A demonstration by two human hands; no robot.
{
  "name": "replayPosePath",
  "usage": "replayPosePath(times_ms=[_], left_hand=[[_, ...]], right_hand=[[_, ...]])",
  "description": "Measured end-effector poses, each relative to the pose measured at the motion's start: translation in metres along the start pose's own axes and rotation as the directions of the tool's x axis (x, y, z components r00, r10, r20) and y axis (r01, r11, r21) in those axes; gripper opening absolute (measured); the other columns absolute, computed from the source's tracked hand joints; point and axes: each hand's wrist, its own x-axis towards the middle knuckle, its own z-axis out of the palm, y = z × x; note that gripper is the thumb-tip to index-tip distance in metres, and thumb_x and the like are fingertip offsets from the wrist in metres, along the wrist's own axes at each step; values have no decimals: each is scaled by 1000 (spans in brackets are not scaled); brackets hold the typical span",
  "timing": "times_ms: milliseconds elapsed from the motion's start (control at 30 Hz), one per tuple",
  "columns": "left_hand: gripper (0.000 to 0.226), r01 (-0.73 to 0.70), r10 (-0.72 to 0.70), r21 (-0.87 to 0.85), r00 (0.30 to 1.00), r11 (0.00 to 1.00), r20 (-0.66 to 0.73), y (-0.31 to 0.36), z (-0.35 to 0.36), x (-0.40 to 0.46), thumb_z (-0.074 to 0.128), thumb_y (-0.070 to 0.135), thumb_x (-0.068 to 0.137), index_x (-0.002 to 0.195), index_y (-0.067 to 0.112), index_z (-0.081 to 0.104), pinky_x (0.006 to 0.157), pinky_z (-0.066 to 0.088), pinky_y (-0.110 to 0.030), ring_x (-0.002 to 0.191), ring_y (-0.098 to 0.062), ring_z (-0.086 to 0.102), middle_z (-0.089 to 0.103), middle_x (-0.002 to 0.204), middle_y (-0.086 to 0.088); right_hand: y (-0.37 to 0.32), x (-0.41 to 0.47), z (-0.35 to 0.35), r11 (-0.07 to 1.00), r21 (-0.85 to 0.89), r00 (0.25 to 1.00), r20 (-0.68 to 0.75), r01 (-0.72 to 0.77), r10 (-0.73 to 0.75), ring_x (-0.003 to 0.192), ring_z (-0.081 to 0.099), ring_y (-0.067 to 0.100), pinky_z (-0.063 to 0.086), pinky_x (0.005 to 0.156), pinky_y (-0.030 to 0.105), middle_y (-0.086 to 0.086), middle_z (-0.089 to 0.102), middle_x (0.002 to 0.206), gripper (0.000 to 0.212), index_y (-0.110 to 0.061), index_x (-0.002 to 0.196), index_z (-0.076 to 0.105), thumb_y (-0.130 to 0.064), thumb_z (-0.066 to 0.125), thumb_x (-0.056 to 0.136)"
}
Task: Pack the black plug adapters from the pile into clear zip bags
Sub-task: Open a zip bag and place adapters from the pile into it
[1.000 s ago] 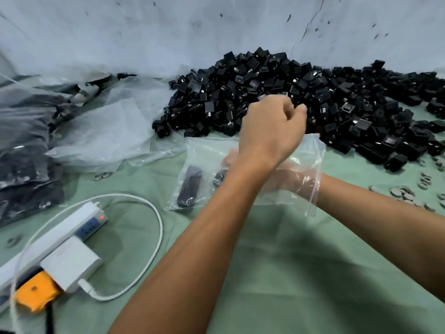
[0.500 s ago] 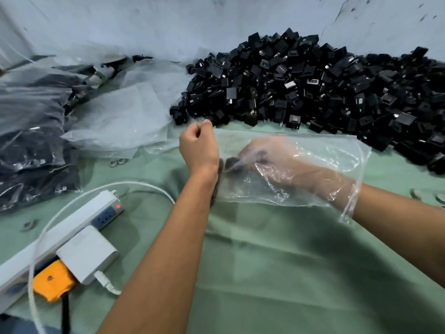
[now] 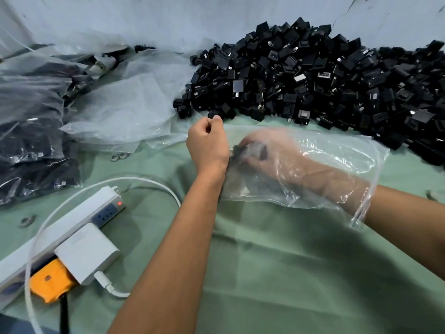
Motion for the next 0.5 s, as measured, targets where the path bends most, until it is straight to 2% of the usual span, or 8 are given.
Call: replayPosePath(times_ms=[67, 100, 200, 333, 433, 500], left_hand=[[43, 1, -1, 6, 1000, 1000, 0, 0, 0, 0, 58, 26, 93, 57, 20, 35, 59, 31, -37, 60, -21, 33, 38, 56, 2], [43, 0, 0, 8, 1000, 1000, 3, -1, 0, 0, 58, 26, 93, 57, 20, 35, 59, 31, -38, 60, -21, 34, 39, 56, 2], [42, 6, -5, -16, 1000, 1000, 13, -2, -1, -1, 58, 27, 94, 59, 19, 36, 59, 32, -40, 61, -20, 34, 39, 58, -1], [40, 1, -1, -50, 1000, 999, 4, -1, -1, -2, 58, 25, 94, 61, 16, 37, 59, 30, -42, 62, -21, 31, 36, 59, -4], [45, -23, 23, -39, 1000, 999, 1, 0, 0, -3, 59, 25, 94, 57, 20, 34, 59, 31, -39, 59, -18, 32, 36, 54, 5], [46, -32, 33, -18, 999, 999, 10, 0, 0, -3, 59, 25, 95, 56, 21, 35, 58, 31, -34, 55, -15, 32, 36, 51, 11]], right_hand=[[-4, 5, 0, 996, -29, 995, -67, -82, 79, 92, 66, 22, 53, 84, 36, 1, 72, 98, 25, -14, 110, 75, -27, 77, 89], [2, 7, 5, 994, 23, 990, -91, -103, 104, 89, 64, 20, 52, 84, 36, -1, 71, 96, 25, -15, 110, 74, -28, 78, 88], [-7, 13, 11, 982, 158, 993, -39, -108, 115, 84, 59, 11, 50, 82, 32, -11, 64, 90, 23, -13, 110, 74, -22, 78, 90], [-5, 15, 16, 950, 273, 983, -52, -155, 175, 85, 62, 10, 50, 82, 26, -10, 67, 91, 18, -13, 113, 75, -18, 69, 97], [-5, 16, 17, 930, 320, 979, -35, -180, 202, 79, 61, 8, 48, 77, 24, -10, 65, 87, 19, -11, 114, 76, -17, 67, 99], [-4, 19, 18, 911, 350, 971, -14, -219, 239, 78, 61, 11, 50, 76, 27, -7, 65, 87, 22, -9, 117, 74, -18, 68, 97]])
